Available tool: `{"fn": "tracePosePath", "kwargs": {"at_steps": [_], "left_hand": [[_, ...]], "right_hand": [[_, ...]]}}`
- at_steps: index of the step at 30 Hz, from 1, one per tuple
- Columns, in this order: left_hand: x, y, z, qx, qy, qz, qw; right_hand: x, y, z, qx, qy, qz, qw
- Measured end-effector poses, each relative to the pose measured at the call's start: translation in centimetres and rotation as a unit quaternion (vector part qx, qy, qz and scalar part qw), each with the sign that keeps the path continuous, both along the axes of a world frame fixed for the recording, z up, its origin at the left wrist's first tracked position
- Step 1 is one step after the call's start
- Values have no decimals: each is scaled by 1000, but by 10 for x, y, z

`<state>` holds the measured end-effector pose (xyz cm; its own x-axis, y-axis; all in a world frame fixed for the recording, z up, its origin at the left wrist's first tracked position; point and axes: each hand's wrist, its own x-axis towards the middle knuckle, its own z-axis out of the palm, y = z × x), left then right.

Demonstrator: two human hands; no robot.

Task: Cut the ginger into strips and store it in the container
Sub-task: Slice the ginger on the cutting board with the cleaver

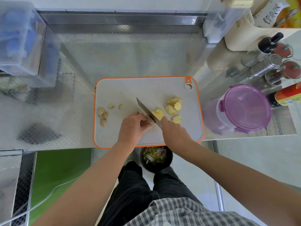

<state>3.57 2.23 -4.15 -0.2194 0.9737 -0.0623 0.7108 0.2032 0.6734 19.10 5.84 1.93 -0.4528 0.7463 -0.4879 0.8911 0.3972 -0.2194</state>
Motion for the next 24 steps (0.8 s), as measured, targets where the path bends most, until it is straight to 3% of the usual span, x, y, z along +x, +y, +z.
{"fn": "tracePosePath", "kwargs": {"at_steps": [6,13,24], "left_hand": [[2,-2,2,2,-5,4,1000],[3,-5,4,10,-7,24,1000],[4,-4,4,-8,-13,41,999]], "right_hand": [[-17,11,-19,6,10,10,1000],[-3,18,-1,-24,94,-40,995],[2,3,18,14,30,0,999]]}}
